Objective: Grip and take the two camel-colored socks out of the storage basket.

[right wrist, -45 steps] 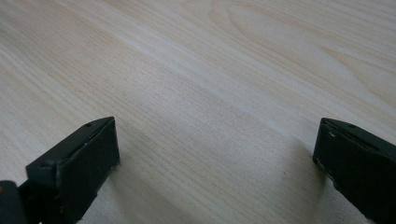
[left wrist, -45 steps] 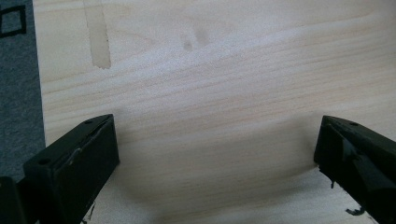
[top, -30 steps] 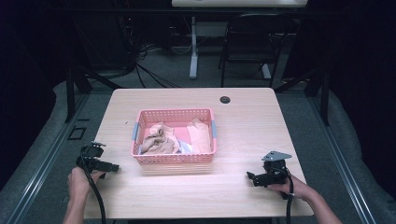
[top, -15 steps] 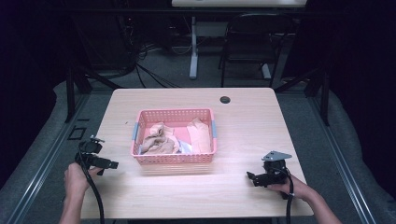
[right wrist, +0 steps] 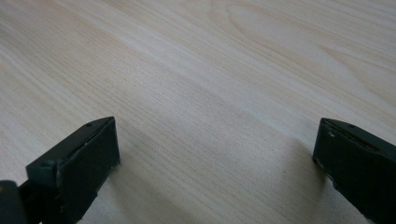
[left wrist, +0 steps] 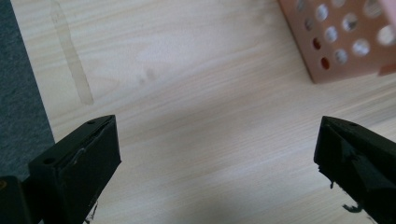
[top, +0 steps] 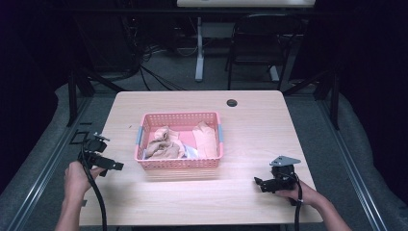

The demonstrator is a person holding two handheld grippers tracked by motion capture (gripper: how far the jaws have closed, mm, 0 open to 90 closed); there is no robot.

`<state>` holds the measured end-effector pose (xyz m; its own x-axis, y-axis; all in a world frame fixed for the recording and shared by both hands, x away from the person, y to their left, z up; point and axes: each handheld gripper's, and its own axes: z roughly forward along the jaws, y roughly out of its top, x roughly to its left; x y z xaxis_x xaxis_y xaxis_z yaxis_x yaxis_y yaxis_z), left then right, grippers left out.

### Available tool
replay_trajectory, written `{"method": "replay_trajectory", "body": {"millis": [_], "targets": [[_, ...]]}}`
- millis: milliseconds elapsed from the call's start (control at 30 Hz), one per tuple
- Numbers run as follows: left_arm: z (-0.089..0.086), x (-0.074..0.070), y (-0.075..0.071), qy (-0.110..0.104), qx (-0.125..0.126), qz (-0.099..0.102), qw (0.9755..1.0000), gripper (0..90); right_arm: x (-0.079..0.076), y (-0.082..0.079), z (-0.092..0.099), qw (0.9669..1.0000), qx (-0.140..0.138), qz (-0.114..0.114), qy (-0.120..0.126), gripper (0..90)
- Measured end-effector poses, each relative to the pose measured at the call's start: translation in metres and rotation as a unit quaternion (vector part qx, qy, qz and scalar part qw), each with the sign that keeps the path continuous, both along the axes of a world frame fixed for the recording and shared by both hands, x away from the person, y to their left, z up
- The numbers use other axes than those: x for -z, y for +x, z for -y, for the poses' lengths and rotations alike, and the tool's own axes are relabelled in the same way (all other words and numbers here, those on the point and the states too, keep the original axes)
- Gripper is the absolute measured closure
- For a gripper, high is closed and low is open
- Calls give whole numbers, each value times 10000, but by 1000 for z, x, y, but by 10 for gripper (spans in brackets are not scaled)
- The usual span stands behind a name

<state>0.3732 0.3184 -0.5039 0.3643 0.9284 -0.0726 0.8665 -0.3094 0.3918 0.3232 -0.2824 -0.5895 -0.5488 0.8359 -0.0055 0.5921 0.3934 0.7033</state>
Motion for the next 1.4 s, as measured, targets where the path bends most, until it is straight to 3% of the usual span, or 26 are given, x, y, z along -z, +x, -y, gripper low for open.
{"method": "replay_trajectory", "body": {"millis": [33,533,733,833,933,1067,1167,1300,1400], "targets": [[-3,-6,2,-104,43,35,9999,9,0,0,0,10000,8,5,0,0],[-4,-64,20,-163,136,221,9995,8,0,0,0,10000,19,14,15,0],[12,-85,28,-40,317,363,9988,9,0,0,0,10000,30,3,10,0],[30,-95,35,-7,499,418,9979,7,0,0,0,10000,31,4,11,0],[40,-99,39,40,655,407,9970,6,0,0,0,10000,31,3,12,0],[60,-100,46,-54,861,423,9954,2,0,0,0,10000,30,4,14,0],[80,-98,54,32,1041,336,9940,2,0,0,0,10000,29,-2,14,0],[96,-94,62,128,1202,164,9925,2,0,0,0,10000,28,-1,13,0],[103,-93,65,189,1260,141,9917,15,0,0,0,10000,22,12,19,0]]}}
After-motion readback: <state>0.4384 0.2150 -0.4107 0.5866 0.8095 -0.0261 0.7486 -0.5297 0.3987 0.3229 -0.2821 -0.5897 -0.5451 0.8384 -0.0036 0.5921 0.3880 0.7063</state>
